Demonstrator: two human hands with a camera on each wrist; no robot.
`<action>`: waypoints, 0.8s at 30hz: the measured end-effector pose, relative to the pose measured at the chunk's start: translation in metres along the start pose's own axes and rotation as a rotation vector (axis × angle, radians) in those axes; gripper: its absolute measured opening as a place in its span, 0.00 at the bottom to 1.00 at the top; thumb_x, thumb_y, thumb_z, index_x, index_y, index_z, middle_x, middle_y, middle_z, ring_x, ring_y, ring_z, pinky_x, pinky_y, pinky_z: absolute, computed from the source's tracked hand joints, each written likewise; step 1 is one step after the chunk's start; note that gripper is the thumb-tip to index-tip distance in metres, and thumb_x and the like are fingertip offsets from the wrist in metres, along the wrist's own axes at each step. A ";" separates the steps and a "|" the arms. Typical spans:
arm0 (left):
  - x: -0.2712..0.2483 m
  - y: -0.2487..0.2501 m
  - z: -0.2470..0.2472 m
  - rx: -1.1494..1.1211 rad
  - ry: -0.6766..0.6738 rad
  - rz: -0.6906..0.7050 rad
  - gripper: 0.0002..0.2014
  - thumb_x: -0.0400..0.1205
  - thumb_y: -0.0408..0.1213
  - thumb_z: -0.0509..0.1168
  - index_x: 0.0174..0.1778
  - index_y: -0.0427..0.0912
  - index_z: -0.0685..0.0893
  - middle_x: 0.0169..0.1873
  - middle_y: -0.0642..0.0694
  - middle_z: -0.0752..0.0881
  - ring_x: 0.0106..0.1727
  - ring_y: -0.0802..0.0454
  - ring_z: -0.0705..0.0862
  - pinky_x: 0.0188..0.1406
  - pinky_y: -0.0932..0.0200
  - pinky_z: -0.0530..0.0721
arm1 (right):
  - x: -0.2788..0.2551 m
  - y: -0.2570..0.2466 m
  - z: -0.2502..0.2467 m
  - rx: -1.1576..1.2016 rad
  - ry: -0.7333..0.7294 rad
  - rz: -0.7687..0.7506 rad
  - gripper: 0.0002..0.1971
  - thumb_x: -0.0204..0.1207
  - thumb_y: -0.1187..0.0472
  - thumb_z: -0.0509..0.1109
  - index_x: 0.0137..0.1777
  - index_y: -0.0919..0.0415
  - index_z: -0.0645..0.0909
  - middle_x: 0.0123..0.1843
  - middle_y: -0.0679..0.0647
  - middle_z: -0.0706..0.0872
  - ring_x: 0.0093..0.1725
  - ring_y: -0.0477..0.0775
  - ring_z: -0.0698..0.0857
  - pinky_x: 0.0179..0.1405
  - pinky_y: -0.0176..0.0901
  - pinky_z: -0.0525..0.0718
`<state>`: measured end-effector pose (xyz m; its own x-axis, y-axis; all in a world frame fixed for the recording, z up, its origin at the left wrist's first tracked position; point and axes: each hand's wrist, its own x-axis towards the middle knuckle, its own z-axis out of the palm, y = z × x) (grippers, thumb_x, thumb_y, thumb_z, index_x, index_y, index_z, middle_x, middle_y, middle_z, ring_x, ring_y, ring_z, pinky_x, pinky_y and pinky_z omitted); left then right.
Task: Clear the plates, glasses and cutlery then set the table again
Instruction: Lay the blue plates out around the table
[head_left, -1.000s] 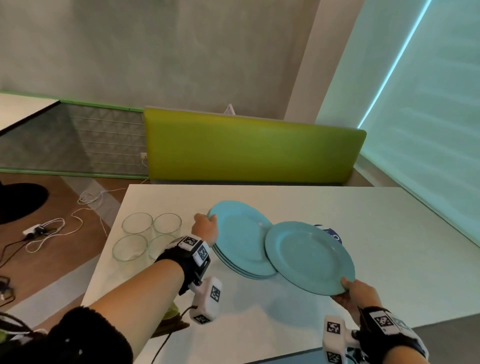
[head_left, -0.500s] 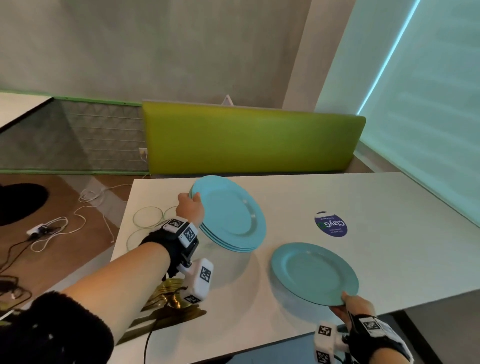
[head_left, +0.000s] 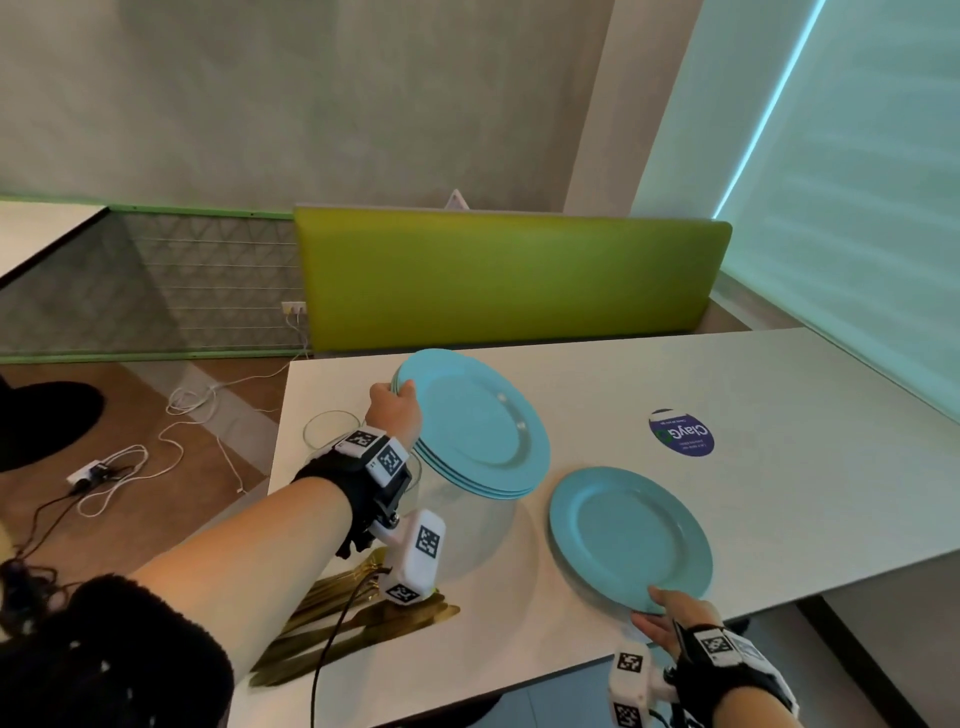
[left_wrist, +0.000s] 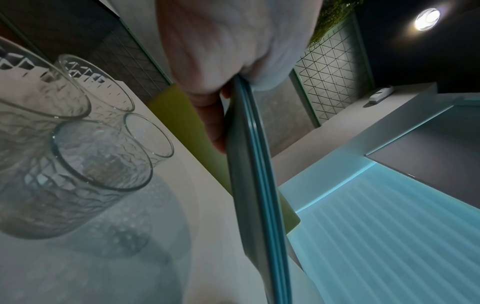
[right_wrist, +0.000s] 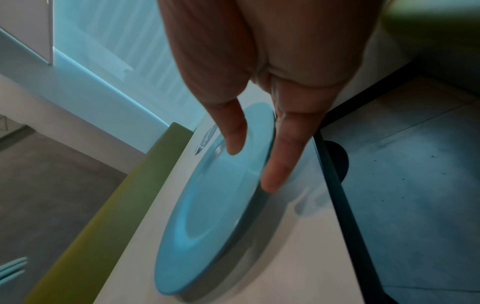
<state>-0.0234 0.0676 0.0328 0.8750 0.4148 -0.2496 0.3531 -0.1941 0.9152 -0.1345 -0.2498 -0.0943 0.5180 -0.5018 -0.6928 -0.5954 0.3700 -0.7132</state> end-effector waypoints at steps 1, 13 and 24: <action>0.001 0.000 -0.001 -0.005 -0.002 0.002 0.21 0.87 0.45 0.53 0.70 0.33 0.69 0.65 0.32 0.80 0.64 0.34 0.80 0.65 0.46 0.78 | 0.000 0.003 0.001 -0.008 0.003 0.010 0.18 0.80 0.74 0.63 0.68 0.77 0.68 0.61 0.80 0.78 0.32 0.64 0.79 0.05 0.42 0.78; 0.007 -0.005 0.010 -0.046 -0.013 0.015 0.20 0.86 0.45 0.54 0.66 0.33 0.74 0.60 0.32 0.83 0.60 0.34 0.82 0.62 0.44 0.81 | -0.007 0.005 0.012 -0.125 -0.008 0.036 0.23 0.79 0.73 0.65 0.73 0.76 0.65 0.60 0.76 0.79 0.42 0.69 0.84 0.23 0.46 0.88; 0.005 0.002 0.026 -0.073 -0.057 -0.001 0.20 0.85 0.44 0.54 0.66 0.33 0.73 0.59 0.32 0.83 0.60 0.34 0.82 0.62 0.44 0.81 | -0.025 -0.013 0.004 -0.383 -0.001 0.051 0.08 0.77 0.66 0.69 0.42 0.67 0.72 0.32 0.60 0.71 0.34 0.59 0.76 0.37 0.57 0.87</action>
<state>-0.0094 0.0463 0.0249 0.8927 0.3635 -0.2664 0.3309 -0.1274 0.9350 -0.1372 -0.2391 -0.0679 0.4823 -0.4898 -0.7263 -0.8064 0.0757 -0.5865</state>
